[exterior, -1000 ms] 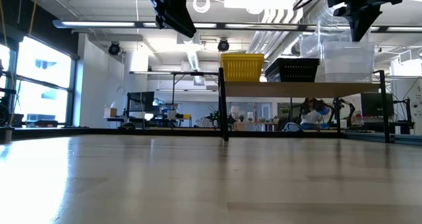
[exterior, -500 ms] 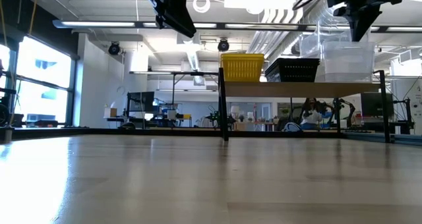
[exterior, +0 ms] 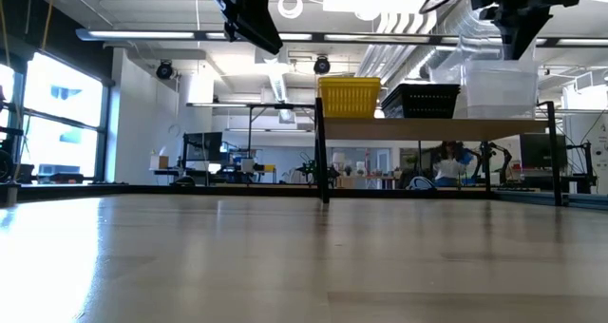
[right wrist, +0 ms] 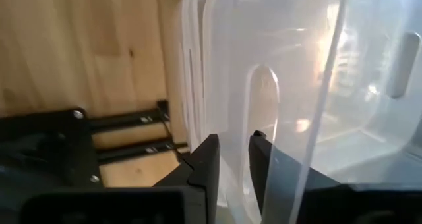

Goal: Stack baskets on shelf by color
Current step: Stack the transparent bin on top of the other stacked transparent bins on the shelf

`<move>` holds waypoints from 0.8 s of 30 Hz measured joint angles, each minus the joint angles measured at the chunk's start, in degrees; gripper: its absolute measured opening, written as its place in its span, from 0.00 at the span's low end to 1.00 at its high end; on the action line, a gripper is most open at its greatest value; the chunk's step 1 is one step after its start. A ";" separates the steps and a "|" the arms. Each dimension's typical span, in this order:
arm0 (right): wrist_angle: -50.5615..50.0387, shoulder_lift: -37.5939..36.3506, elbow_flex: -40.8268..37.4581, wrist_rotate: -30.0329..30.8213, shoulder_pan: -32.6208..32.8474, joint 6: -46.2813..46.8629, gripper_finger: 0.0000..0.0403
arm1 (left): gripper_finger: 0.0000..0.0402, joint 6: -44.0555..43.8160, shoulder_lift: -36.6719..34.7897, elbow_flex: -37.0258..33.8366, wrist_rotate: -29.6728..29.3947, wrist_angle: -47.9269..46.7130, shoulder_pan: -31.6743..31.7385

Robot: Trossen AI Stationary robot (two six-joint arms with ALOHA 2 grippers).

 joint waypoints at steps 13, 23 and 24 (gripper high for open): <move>0.05 -1.46 0.02 3.27 0.00 0.02 0.18 | 0.30 0.01 0.02 0.00 0.00 -0.01 0.02; 0.43 -1.44 0.02 3.79 0.00 3.24 0.18 | 0.30 0.01 0.02 0.00 0.00 -0.01 0.00; 0.43 -1.44 0.02 3.88 0.00 3.73 0.18 | 0.30 0.01 0.02 0.00 0.00 -0.01 0.00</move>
